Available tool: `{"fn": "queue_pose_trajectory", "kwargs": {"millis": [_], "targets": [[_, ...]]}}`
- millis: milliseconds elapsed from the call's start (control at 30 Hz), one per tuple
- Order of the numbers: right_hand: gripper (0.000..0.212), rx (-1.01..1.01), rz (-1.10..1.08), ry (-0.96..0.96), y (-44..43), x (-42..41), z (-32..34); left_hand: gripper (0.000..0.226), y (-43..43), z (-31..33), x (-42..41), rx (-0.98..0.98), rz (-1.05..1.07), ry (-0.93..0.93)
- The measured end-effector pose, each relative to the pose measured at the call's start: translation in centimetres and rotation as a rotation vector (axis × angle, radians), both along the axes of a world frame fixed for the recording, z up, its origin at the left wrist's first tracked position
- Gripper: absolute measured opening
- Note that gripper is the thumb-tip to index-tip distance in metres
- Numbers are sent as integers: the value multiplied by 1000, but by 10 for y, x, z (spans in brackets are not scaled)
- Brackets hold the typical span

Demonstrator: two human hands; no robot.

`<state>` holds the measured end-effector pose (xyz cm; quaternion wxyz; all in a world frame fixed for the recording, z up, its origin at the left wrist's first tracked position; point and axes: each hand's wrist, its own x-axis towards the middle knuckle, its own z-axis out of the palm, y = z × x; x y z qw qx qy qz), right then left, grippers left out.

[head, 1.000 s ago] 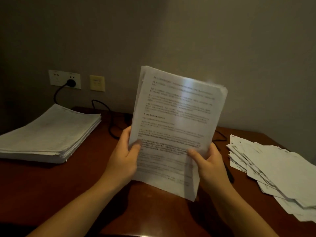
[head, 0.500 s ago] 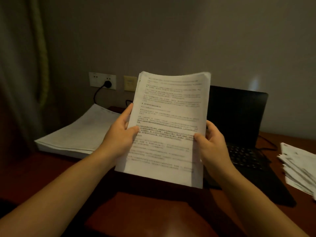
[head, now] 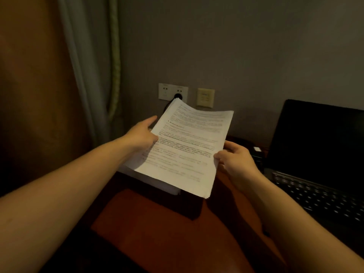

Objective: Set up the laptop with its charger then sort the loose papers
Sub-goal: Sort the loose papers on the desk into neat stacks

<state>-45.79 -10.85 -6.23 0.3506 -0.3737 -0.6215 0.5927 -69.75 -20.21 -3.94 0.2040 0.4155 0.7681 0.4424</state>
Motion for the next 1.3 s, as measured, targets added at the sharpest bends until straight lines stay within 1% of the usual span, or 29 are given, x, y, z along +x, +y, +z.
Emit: {"fn": "queue_pose_trajectory", "kwargs": {"millis": [100,167,200,233,300,367,400,433,500,567,667,767,833,900,1067,1300], "targets": [[69,66,-33,-86,2,-30,-5,84,-2,-5,-24,-4,34,62],[79,108,-68,-161,2,-47,-9,78,-3,-10,-37,-23,26,106],[80,119,-82,-185,2,-54,-12,72,-3,-13,-42,-39,23,133],[77,135,-90,-204,2,-60,-15,67,-2,-17,-47,-55,22,160],[57,248,-85,-298,0,-67,-20,59,0,-27,-54,-90,23,207],[36,418,-48,-487,-5,-70,-24,53,4,-38,-59,-144,42,252],[31,489,-23,-586,-6,-71,-27,51,6,-44,-62,-189,49,282],[30,553,2,-682,-8,-72,-30,48,8,-49,-64,-242,45,321],[38,636,37,-853,-10,-74,-36,45,11,-54,-67,-331,28,403],[44,647,48,-938,-13,-76,-40,47,12,-54,-67,-384,0,431],[46,652,61,-980,-14,-76,-41,53,14,-52,-66,-456,-42,465],[49,653,86,-944,-10,-71,-39,62,16,-49,-60,-563,-44,563],[55,682,84,-919,-6,-64,-38,69,17,-48,-50,-575,-59,609],[59,704,61,-923,-2,-53,-35,71,18,-46,-36,-540,-76,647],[61,702,-1,-1003,5,-4,-26,75,30,-35,21,-447,-157,769],[60,700,-166,-1115,21,109,-20,71,59,-27,133,-272,-339,830]]}}
